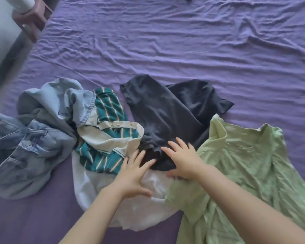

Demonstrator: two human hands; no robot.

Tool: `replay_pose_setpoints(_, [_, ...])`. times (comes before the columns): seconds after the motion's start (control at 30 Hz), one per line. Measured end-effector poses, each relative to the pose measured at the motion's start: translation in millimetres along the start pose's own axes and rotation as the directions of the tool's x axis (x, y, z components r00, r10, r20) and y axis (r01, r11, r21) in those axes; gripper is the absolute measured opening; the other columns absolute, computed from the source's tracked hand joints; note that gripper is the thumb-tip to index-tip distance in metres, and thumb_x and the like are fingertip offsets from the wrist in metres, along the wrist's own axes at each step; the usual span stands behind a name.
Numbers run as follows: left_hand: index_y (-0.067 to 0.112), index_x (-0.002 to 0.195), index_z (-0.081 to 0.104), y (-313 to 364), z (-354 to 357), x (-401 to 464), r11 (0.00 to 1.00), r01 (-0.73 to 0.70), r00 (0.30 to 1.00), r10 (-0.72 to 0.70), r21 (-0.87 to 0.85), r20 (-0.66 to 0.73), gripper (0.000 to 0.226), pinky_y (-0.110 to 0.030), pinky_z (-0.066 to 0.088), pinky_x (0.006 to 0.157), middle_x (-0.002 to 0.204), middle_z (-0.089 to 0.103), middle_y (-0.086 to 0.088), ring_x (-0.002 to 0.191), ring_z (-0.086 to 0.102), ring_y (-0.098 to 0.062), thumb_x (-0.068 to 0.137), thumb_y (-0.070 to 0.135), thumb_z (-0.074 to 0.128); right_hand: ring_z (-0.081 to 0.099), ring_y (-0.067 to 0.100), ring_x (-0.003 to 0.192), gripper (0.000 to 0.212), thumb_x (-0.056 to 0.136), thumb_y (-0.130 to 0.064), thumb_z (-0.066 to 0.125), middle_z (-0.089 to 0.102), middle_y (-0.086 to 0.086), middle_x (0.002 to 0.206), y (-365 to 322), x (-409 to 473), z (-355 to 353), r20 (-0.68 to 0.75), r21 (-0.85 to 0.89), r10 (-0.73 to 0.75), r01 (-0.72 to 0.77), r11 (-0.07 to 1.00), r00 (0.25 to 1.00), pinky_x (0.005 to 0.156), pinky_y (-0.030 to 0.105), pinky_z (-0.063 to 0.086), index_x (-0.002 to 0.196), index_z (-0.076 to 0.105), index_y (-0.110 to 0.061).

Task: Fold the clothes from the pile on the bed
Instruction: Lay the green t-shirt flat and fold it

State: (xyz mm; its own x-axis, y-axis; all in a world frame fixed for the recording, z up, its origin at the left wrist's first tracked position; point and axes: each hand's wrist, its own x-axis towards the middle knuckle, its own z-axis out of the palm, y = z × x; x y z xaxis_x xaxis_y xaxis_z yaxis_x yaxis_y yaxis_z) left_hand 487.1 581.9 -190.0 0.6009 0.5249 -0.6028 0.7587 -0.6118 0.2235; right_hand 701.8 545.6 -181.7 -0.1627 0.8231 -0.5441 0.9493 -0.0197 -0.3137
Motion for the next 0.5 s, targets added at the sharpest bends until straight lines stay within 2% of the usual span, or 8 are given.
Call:
replay_pose_setpoints(0.07, [0.04,0.146,0.017,-25,15,-4,0.999,0.014,0.999,-0.012,0.041,-0.044,0.097,-0.045,-0.003,0.115,0.157,0.0,-0.002,0.144,-0.011,-0.018,0.066,0.056,0.069,0.008,0.03,0.14,0.083,0.075,-0.045,0.068,0.018,0.005,0.149,-28,14,16,-0.009,-0.124,0.058,-0.059,0.991,0.998,0.107,0.052,0.022,0.142,0.022,-0.024])
replay_pose_setpoints(0.13, [0.036,0.134,0.04,-43,25,-4,0.999,0.016,0.988,-0.008,0.05,-0.152,0.076,-0.038,0.009,0.112,0.148,0.025,0.001,0.142,0.01,-0.017,0.066,0.053,0.07,0.023,0.029,0.131,0.051,0.081,-0.024,0.059,0.036,0.004,0.135,-45,28,27,-0.129,-0.2,0.098,-0.123,0.972,0.987,0.092,0.041,0.032,0.127,0.038,-0.021])
replay_pose_setpoints(0.2, [0.033,0.114,0.058,-34,23,7,1.0,0.001,0.963,0.007,0.029,-0.271,0.047,-0.032,0.017,0.101,0.131,0.045,0.007,0.133,0.027,-0.017,0.07,0.046,0.068,0.032,0.028,0.123,0.032,0.083,-0.011,0.049,0.048,0.001,0.12,-40,28,24,-0.203,-0.211,0.12,-0.163,0.964,0.972,0.081,0.035,0.032,0.115,0.05,-0.018])
replay_pose_setpoints(0.27, [0.032,0.103,0.064,-30,15,14,1.0,0.003,0.95,-0.01,-0.021,-0.313,0.024,-0.03,0.019,0.092,0.116,0.056,0.014,0.125,0.035,-0.015,0.079,0.03,0.06,0.036,0.027,0.117,0.025,0.085,-0.011,0.048,0.053,-0.001,0.111,-35,34,23,-0.163,-0.267,0.096,-0.137,0.954,0.982,0.076,0.034,0.031,0.108,0.056,-0.018])
replay_pose_setpoints(0.3, [0.031,0.1,0.066,-35,11,15,0.998,0.005,0.952,-0.026,-0.07,-0.305,0.022,-0.028,0.021,0.089,0.11,0.059,0.015,0.121,0.037,-0.014,0.081,0.023,0.057,0.038,0.026,0.115,0.022,0.086,-0.013,0.049,0.055,-0.002,0.108,-37,36,18,-0.148,-0.251,0.081,-0.117,0.961,0.986,0.075,0.033,0.032,0.105,0.058,-0.018])
replay_pose_setpoints(0.37, [0.025,0.093,0.069,-44,-1,13,0.959,-0.051,0.961,-0.028,-0.28,-0.274,0.021,-0.027,0.032,0.086,0.098,0.065,0.011,0.108,0.048,-0.012,0.081,0.014,0.058,0.044,0.022,0.108,0.014,0.086,-0.023,0.057,0.058,-0.002,0.101,-34,35,4,-0.117,-0.052,0.088,-0.095,0.994,0.989,0.075,0.032,0.038,0.098,0.061,-0.018])
replay_pose_setpoints(0.43, [0.023,0.083,0.07,-53,-24,-3,0.778,-0.094,0.977,-0.047,-0.621,-0.207,0.02,-0.027,0.044,0.078,0.085,0.066,0.009,0.087,0.057,-0.007,0.078,0.007,0.061,0.053,0.017,0.089,0.015,0.079,-0.029,0.069,0.061,-0.002,0.087,-33,29,-17,-0.1,0.271,0.11,-0.079,0.959,0.989,0.074,0.03,0.043,0.088,0.064,-0.017])
replay_pose_setpoints(0.5, [0.026,0.077,0.069,-65,-51,-22,0.606,-0.114,0.974,-0.087,-0.788,-0.208,0.023,-0.019,0.046,0.072,0.078,0.066,0.01,0.075,0.058,-0.001,0.078,0.004,0.064,0.055,0.014,0.076,0.016,0.075,-0.024,0.076,0.062,-0.003,0.077,-43,20,-44,-0.151,0.442,0.086,-0.01,0.897,0.985,0.07,0.023,0.042,0.083,0.064,-0.016])
